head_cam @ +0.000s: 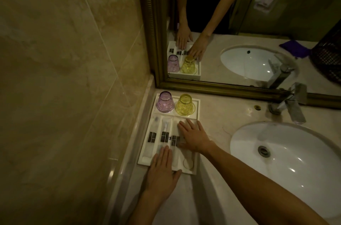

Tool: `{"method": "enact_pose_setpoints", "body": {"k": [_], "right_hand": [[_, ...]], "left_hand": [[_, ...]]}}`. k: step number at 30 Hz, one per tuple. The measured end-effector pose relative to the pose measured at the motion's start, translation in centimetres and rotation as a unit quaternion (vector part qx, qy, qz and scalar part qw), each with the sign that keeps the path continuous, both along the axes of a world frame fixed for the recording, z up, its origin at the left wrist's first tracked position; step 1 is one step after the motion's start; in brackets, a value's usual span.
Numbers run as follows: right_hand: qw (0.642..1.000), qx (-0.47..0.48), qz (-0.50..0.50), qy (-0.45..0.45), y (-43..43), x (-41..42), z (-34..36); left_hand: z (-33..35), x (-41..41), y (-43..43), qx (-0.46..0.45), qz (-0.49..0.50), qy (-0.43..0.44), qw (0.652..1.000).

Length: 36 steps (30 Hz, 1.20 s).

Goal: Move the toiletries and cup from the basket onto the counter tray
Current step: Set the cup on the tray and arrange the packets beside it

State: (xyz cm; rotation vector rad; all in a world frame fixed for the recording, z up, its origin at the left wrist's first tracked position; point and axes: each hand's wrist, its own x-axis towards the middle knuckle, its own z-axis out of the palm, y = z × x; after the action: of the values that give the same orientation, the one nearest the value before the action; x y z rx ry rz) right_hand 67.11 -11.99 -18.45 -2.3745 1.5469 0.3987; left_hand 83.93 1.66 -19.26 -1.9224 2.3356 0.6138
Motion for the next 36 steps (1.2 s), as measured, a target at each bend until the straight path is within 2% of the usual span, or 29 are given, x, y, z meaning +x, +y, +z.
{"method": "enact_pose_setpoints", "body": {"k": [3,8,14,19,25,32,36], "right_hand": [[0.999,-0.018,-0.028,-0.040,0.0,-0.5,0.0],[0.981,-0.107,-0.130,-0.101,0.9,-3.7,-0.2],[0.982,-0.125,-0.093,-0.103,2.3,-4.9,-0.1],[0.987,-0.097,-0.097,-0.081,2.4,-3.9,0.0],[0.977,-0.085,-0.147,-0.129,2.2,-3.6,0.4],[0.988,-0.058,-0.123,-0.079,1.0,-3.1,0.8],[0.990,-0.055,-0.113,-0.070,0.5,-3.3,0.9]], "left_hand": [[0.4,0.7,0.0,-0.003,-0.015,0.005,1.000],[0.2,1.0,0.5,-0.030,-0.010,0.018,0.999],[0.1,0.6,1.3,-0.028,-0.046,-0.007,0.999],[-0.1,0.8,1.5,-0.033,-0.051,-0.004,0.998],[-0.1,1.2,1.5,-0.041,-0.052,-0.014,0.998],[1.0,0.0,1.7,-0.057,-0.151,0.010,0.987],[1.2,-1.0,1.8,-0.053,-0.163,0.016,0.985]]}}
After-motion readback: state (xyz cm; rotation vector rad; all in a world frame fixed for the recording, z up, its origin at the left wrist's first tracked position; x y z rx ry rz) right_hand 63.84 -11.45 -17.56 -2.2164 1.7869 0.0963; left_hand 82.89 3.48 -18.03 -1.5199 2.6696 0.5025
